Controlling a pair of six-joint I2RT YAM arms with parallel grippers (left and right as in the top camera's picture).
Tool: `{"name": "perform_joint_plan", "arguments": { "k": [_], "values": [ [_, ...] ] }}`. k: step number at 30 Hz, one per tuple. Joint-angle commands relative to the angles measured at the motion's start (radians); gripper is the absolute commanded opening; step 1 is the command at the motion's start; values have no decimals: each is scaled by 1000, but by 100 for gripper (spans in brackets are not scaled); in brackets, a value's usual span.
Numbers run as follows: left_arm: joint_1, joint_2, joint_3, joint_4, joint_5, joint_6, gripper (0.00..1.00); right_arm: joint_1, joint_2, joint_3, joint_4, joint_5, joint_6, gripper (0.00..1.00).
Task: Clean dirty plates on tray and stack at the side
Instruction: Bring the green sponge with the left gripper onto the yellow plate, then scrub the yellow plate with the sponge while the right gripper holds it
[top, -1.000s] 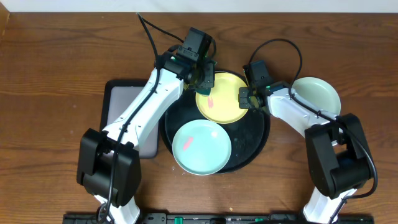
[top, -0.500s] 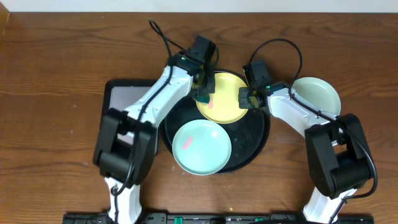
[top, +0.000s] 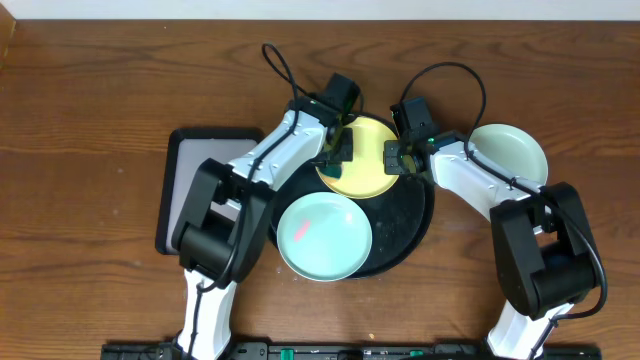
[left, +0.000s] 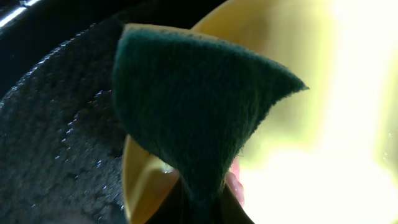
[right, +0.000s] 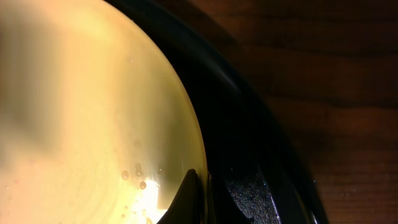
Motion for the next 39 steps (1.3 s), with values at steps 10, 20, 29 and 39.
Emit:
{"name": "perform_joint_plan", "arguments": {
  "k": [10, 20, 29, 39],
  "values": [
    [-36, 125, -7, 20, 331, -10, 8, 13, 11, -20, -9, -9, 2, 1],
    [-34, 53, 48, 33, 475, -10, 7, 13, 11, -20, -10, -9, 2, 1],
    [-34, -227, 47, 32, 196, -9, 7, 13, 11, -20, -9, -9, 2, 2],
    [-34, -251, 28, 39, -53, -5, 7, 12, 11, -20, -9, -9, 2, 2]
  ]
}}
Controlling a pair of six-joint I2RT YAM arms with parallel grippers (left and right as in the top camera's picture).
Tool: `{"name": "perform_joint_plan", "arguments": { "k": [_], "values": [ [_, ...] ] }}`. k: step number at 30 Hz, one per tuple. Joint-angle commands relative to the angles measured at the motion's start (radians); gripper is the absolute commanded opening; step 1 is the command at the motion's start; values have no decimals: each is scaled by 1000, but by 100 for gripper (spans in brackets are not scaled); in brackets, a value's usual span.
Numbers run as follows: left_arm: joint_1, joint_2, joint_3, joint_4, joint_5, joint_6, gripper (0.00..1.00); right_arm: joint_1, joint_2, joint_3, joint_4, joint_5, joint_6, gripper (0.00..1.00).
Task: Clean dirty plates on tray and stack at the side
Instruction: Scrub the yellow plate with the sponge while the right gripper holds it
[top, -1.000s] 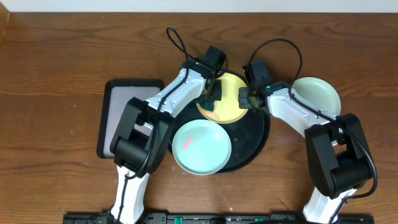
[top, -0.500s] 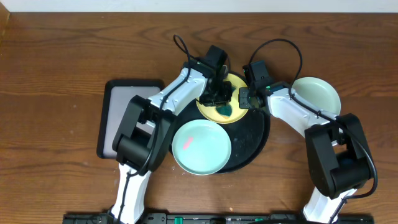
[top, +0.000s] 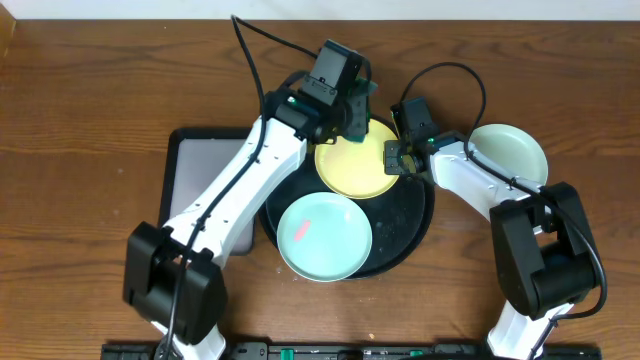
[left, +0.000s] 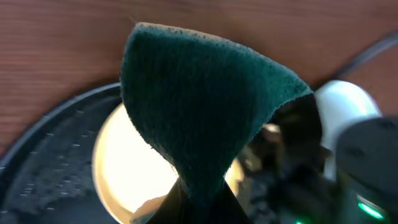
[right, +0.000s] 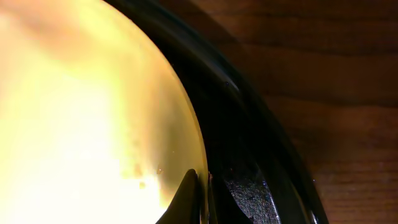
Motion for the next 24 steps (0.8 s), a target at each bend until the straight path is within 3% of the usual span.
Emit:
{"name": "perform_joint_plan", "arguments": {
  "k": [1, 12, 24],
  "values": [
    [4, 69, -19, 3, -84, -5, 8, 12, 11, -19, -9, -9, 0, 3],
    [4, 235, -24, 56, -215, -6, 7, 11, 11, -19, -10, -9, 0, 3],
    [4, 389, -24, 49, -135, -5, 7, 11, 11, -19, -10, -9, 0, 3]
  ]
}}
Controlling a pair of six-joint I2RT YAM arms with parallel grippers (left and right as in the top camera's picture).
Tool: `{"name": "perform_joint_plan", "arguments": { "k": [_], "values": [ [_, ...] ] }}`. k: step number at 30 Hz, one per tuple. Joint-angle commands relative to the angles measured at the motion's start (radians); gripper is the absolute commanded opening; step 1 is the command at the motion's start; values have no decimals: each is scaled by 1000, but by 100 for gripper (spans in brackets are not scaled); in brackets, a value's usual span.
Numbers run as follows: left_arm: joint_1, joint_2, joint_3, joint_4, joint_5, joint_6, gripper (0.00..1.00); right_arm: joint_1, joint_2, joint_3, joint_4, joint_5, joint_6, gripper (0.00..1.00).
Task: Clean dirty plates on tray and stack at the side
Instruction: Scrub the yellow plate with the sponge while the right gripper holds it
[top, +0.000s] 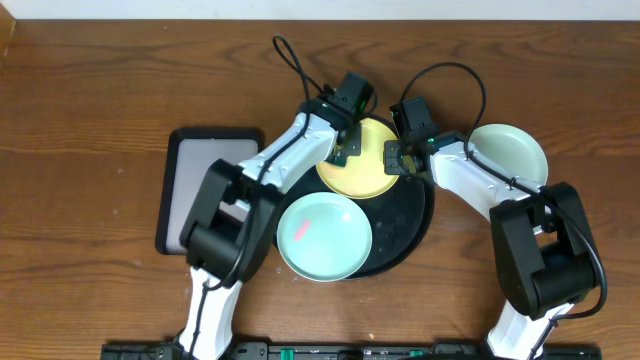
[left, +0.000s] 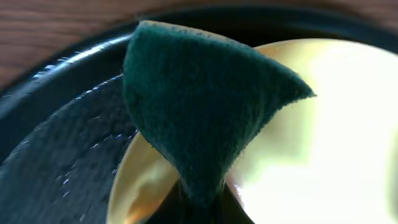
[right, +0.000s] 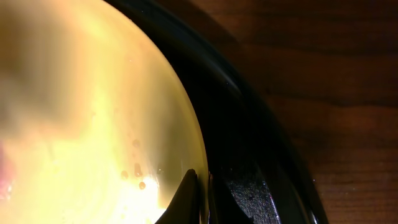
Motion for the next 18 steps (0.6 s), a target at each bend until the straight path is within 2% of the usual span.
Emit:
{"name": "perform_joint_plan", "arguments": {
  "k": [1, 4, 6, 14, 18],
  "values": [
    [4, 66, -4, -11, 29, -6, 7, 12, 11, -19, -9, -9, 0, 3],
    [4, 101, -4, -21, 34, -6, 7, 12, 11, -19, -10, -9, 0, 3],
    [4, 109, -4, -33, 95, -6, 8, 12, 11, -19, -10, -9, 0, 3],
    [2, 105, -4, -73, 674, -10, 7, 12, 11, -19, -3, -9, 0, 4],
    [3, 103, 9, -86, 807, -16, 8, 12, 11, -19, -2, -9, 0, 4]
  ]
}}
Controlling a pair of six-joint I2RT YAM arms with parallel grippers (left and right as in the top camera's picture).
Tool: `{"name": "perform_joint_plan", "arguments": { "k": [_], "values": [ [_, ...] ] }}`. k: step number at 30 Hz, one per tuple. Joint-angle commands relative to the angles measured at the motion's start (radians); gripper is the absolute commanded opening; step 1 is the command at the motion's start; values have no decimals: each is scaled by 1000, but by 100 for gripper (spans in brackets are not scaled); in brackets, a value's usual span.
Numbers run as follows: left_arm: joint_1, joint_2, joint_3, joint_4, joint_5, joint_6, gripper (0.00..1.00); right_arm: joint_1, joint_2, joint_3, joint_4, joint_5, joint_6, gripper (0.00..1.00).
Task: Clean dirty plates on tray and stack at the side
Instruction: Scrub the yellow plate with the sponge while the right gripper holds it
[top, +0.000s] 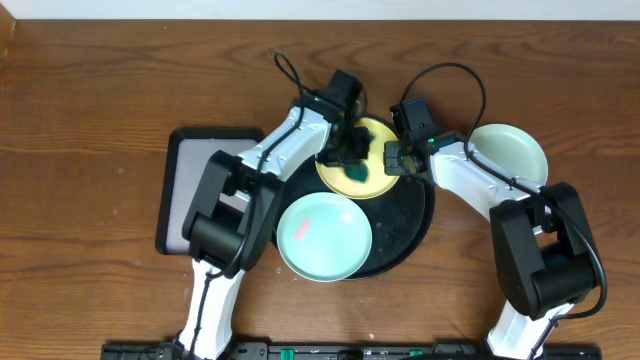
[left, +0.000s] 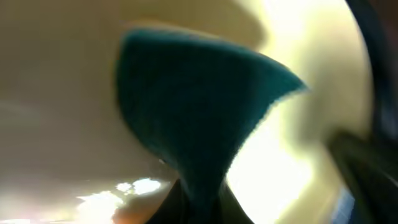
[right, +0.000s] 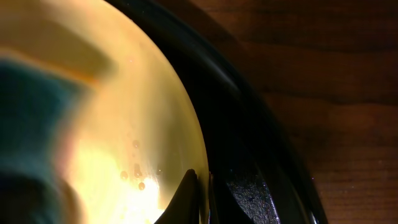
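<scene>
A yellow plate lies at the back of the round black tray, wet with droplets. My left gripper is shut on a dark green sponge that is down on the plate's middle. My right gripper is shut on the yellow plate's right rim. A mint-green plate with a pink smear sits at the tray's front left. Another pale green plate rests on the table at the right.
A flat grey rectangular tray lies on the wooden table left of the black tray. Cables loop over the table behind both arms.
The sponge was at the plate's back-left rim; now it is down on the plate's middle, showing in the right wrist view too. My right gripper still pinches the rim.
The left gripper held the sponge at the yellow plate's left edge, then raised behind the tray, then at the back-left rim, and now on the plate's middle. Throughout, the right gripper stayed shut on the plate's right rim.
</scene>
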Motion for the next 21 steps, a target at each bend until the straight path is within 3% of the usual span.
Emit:
{"name": "perform_joint_plan", "arguments": {
  "k": [1, 6, 15, 21],
  "values": [
    [-37, 56, -11, -55, 323, -26, 7, 11, 11, -16, -2, -11, 0, 4],
    [-36, -26, 18, -69, 261, -38, 7, 11, 11, -16, -2, -11, 0, 4],
    [-37, -281, 18, -84, -269, -51, 8, 12, 11, -16, 1, -11, 0, 5],
    [-37, -265, 18, -107, -346, -50, 8, 11, 11, -16, 2, -11, 0, 6]
  ]
}}
